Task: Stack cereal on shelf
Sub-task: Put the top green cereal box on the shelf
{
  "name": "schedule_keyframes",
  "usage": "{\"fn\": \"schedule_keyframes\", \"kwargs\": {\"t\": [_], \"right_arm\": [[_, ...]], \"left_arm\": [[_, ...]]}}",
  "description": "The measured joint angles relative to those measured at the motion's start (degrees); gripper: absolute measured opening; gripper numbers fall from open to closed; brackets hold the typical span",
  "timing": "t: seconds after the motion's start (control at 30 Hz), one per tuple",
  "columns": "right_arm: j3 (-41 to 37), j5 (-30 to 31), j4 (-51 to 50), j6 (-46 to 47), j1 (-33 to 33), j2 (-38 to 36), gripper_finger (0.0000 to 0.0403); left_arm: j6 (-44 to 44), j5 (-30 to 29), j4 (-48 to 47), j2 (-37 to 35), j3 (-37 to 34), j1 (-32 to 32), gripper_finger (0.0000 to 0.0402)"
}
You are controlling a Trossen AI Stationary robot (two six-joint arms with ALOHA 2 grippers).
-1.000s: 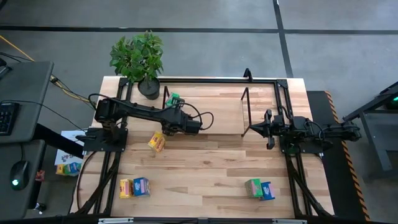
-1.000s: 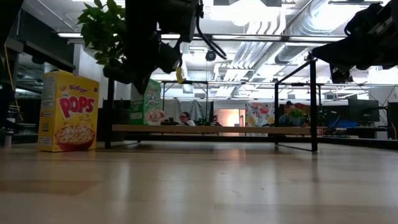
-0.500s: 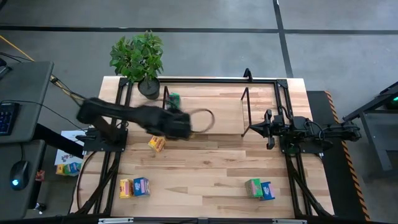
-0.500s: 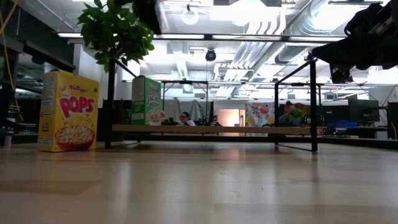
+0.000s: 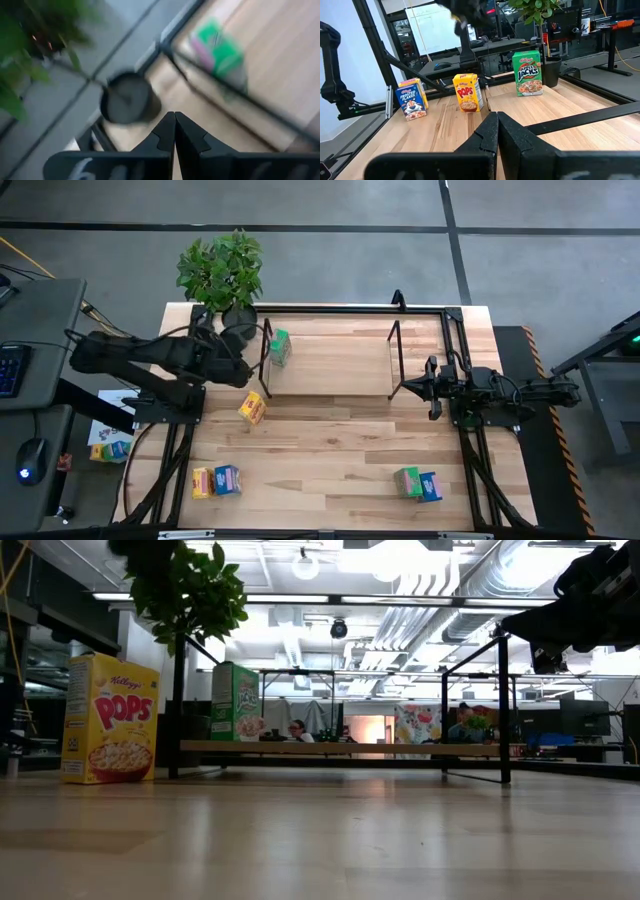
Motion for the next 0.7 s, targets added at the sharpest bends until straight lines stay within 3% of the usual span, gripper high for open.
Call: {"fn": "schedule_keyframes", "kwargs": {"t": [0.23, 0.7], "right_arm": [[0.0, 0.0, 0.0, 0.0, 0.0, 0.0, 0.0], [0.0, 0.0, 0.0, 0.0, 0.0, 0.0, 0.0]], "left_arm": [[1.4, 2.7, 10.8, -5.4, -15.1, 0.4, 0.0], [24.6, 13.3, 44.5, -25.0, -36.0, 8.8, 0.0]]}}
